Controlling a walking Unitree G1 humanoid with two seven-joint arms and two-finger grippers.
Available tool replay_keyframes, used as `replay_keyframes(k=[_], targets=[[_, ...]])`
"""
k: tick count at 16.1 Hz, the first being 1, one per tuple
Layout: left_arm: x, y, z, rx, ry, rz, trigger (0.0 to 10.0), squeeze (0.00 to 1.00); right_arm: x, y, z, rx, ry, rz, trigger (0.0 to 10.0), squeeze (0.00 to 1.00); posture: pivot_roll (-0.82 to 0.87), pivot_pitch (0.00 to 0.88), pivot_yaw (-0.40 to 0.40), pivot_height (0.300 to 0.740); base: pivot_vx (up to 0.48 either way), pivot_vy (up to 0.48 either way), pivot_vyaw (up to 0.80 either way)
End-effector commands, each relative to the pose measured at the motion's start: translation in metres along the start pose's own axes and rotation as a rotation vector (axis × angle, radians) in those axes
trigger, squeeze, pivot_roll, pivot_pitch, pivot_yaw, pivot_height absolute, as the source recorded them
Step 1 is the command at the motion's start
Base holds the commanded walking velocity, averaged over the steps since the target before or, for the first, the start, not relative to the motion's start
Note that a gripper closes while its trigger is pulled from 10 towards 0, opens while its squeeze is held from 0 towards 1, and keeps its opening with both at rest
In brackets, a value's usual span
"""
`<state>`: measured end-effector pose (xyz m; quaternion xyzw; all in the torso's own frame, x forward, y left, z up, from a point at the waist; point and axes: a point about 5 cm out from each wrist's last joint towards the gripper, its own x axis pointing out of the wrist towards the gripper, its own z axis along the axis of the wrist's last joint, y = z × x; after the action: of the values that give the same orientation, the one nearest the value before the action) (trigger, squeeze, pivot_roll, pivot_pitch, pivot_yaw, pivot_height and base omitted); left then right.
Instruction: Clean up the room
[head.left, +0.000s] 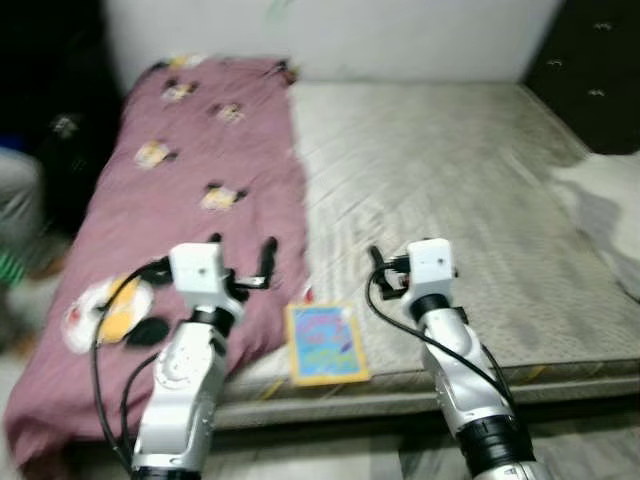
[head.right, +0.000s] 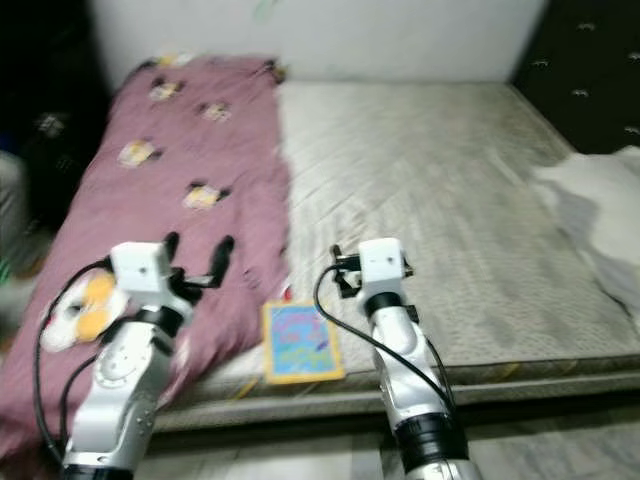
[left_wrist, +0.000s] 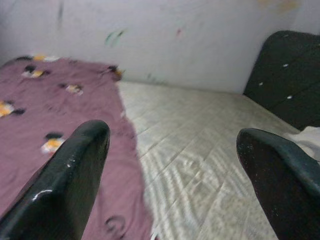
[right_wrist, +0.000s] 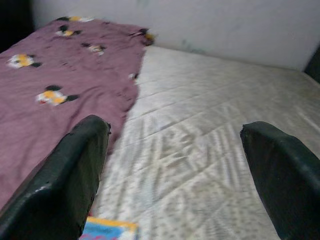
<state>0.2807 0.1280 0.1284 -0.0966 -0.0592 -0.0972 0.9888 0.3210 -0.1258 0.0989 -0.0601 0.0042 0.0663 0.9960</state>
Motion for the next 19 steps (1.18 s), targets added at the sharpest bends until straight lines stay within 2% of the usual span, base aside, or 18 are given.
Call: replay_keyframes(k=[1, 3, 11, 15, 17, 18, 19], targets=[[0.003, -0.011, 0.002, -0.012, -0.013, -0.038, 10.0, 0.0, -0.002, -0.013, -0.002, -0.008, 0.003, -0.041, 10.0, 0.0, -0.04, 0.009, -0.022, 0.74, 0.334, 0.0, 0.0], [0.003, -0.011, 0.002, -0.012, -0.012, -0.035, 10.0, 0.0, -0.002, -0.016, -0.002, -0.011, 0.006, -0.05, 10.0, 0.0, -0.04, 0.007, -0.022, 0.74, 0.292, 0.0, 0.0], [0.003, -0.012, -0.001, -0.015, 0.001, -0.009, 10.0, 0.0, -0.003, -0.018, -0.005, -0.016, 0.013, -0.054, 10.0, 0.0, -0.03, 0.003, -0.019, 0.74, 0.0, 0.0, 0.0], [0.001, -0.009, -0.003, -0.001, 0.009, 0.023, 10.0, 0.0, -0.003, -0.019, -0.006, -0.018, 0.019, -0.058, 10.0, 0.0, -0.04, 0.013, -0.02, 0.74, 0.0, 0.0, -0.77], [0.002, 0.012, 0.003, 0.197, -0.04, 0.236, 10.0, 0.0, -0.003, -0.017, -0.005, -0.02, 0.016, -0.054, 10.0, 0.0, -0.04, 0.018, -0.02, 0.74, 0.0, 0.0, 0.0], [0.002, 0.021, 0.003, 0.21, -0.023, 0.32, 10.0, 0.0, -0.001, -0.012, -0.004, -0.012, 0.01, -0.045, 10.0, 0.0, -0.03, 0.021, -0.021, 0.74, 0.0, 0.0, 0.0], [0.001, 0.022, 0.003, 0.153, -0.018, 0.309, 10.0, 0.0, -0.001, -0.007, -0.003, -0.006, 0.008, -0.037, 10.0, 0.0, -0.02, 0.024, -0.022, 0.74, 0.0, 0.0, 0.0]])
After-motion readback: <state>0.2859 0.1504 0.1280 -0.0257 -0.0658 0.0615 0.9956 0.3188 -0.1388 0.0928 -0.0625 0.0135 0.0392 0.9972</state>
